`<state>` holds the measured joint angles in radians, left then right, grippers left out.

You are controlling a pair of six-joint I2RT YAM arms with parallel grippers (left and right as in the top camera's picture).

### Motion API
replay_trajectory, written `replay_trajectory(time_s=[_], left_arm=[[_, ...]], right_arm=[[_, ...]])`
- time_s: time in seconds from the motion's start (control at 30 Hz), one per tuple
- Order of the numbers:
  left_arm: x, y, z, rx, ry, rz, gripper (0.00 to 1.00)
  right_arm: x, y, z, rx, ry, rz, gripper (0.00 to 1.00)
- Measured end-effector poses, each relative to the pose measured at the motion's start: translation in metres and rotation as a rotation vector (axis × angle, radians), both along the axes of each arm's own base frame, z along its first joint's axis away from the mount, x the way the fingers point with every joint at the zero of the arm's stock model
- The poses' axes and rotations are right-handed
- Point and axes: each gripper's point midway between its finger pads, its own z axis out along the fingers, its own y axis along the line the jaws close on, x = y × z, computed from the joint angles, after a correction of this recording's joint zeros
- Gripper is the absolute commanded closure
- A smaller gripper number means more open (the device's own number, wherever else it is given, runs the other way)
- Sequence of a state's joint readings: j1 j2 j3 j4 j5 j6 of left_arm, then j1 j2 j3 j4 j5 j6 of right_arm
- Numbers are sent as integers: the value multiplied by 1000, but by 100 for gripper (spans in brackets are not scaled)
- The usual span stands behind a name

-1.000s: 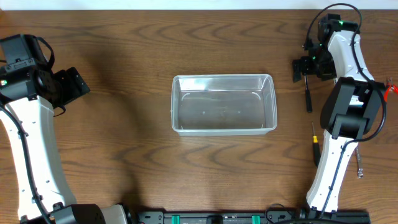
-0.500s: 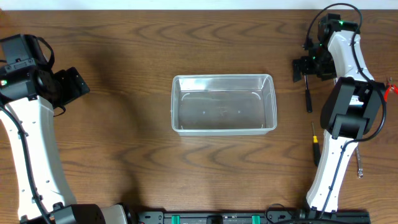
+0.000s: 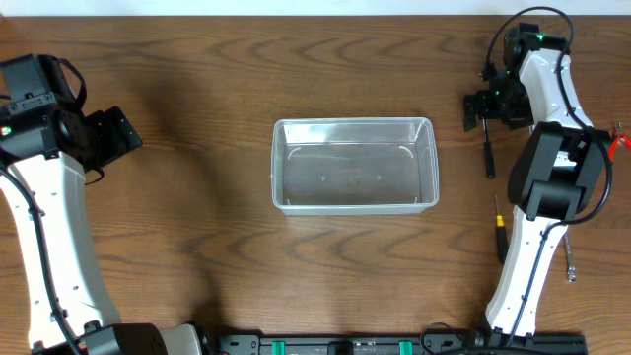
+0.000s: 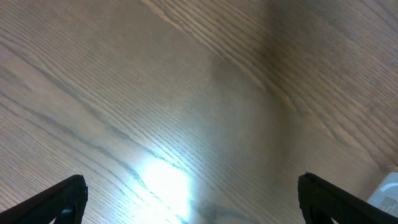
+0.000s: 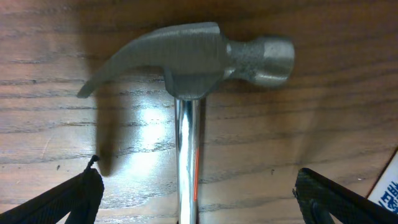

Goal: Pack container
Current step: 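Lower the right gripper and close it on the hammer handle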

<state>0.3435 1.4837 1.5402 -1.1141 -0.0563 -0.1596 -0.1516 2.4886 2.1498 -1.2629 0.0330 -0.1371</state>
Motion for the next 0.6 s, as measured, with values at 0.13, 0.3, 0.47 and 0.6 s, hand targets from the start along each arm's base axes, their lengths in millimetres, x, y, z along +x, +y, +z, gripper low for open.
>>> replay_trajectory(time_s=[0.13,0.3,0.47,0.6], left_arm=[[0,0,0,0,0,0,2],[0,0,0,0,0,0,2],[0,0,0,0,0,0,2],[0,0,0,0,0,0,2]], right_arm=[[-1,0,-1,0,2,-2,1],[0,0,-1,0,0,-10,1],[1,0,-3,0,-7,-16,1],[3,0,-4,2,-13,-18,1]])
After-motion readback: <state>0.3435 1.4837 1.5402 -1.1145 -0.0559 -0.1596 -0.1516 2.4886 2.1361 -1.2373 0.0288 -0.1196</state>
